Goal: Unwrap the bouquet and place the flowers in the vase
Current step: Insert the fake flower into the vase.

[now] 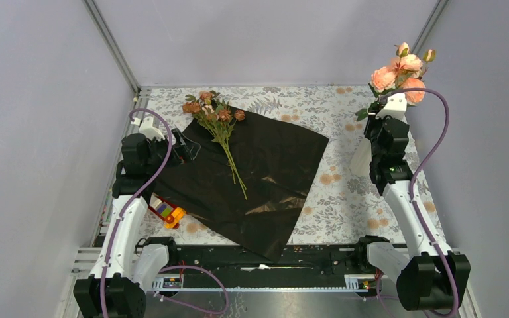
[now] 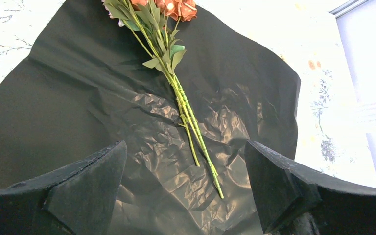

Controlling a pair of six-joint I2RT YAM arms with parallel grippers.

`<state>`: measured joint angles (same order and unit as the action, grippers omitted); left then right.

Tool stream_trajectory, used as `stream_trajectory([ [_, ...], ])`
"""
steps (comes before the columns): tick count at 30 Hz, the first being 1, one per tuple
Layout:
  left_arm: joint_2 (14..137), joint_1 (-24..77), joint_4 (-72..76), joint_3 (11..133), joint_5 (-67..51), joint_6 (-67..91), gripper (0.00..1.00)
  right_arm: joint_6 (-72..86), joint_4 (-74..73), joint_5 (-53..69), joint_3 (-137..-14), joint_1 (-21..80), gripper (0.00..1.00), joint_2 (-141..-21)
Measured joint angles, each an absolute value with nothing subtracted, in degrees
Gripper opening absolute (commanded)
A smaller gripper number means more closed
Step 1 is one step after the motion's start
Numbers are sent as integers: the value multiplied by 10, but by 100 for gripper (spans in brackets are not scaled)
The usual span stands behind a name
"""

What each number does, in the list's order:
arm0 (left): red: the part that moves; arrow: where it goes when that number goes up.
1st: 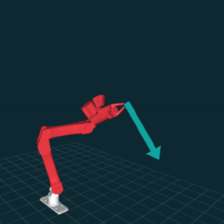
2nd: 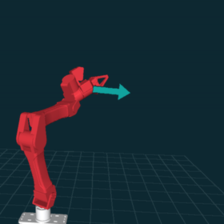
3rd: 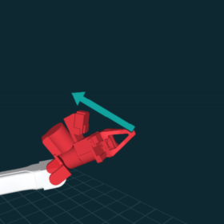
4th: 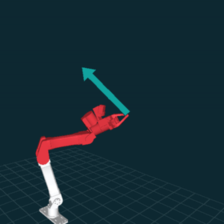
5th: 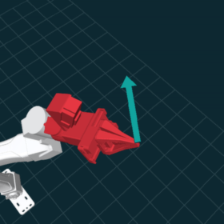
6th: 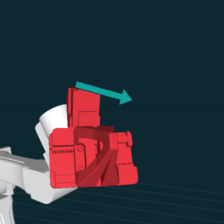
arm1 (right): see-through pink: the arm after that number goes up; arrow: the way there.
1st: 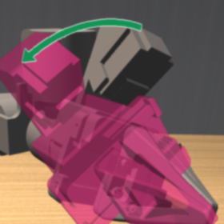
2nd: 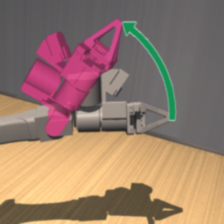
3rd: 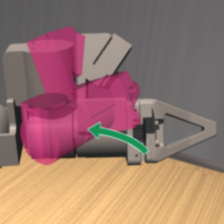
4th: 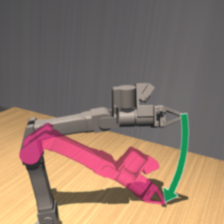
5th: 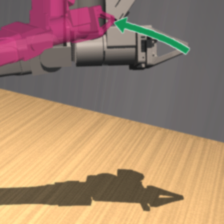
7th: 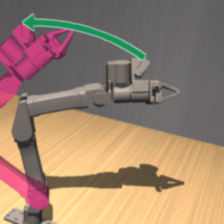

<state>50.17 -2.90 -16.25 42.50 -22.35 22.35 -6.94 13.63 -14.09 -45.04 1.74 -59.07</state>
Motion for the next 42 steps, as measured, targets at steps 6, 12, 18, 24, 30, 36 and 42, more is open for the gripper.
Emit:
stream_trajectory([
  [6,502,-29,-162,425,-226,225,97,-58,122,-139,-434,17,53,-568],
  [12,501,-29,-162,425,-229,225,97,-48,112,-138,-432,17,72,-531],
  [18,495,-29,-159,419,-231,228,97,-27,84,-127,-432,17,76,-496],
  [24,496,-20,-131,394,-234,284,94,22,40,-98,-432,17,77,-451],
  [30,536,42,-72,354,-217,381,88,93,-3,-69,-432,17,70,-388],
  [36,628,112,1,354,-176,445,69,155,-56,-42,-432,27,65,-355],
  [42,745,127,65,357,-130,479,56,194,-88,-33,-425,76,64,-347],
])
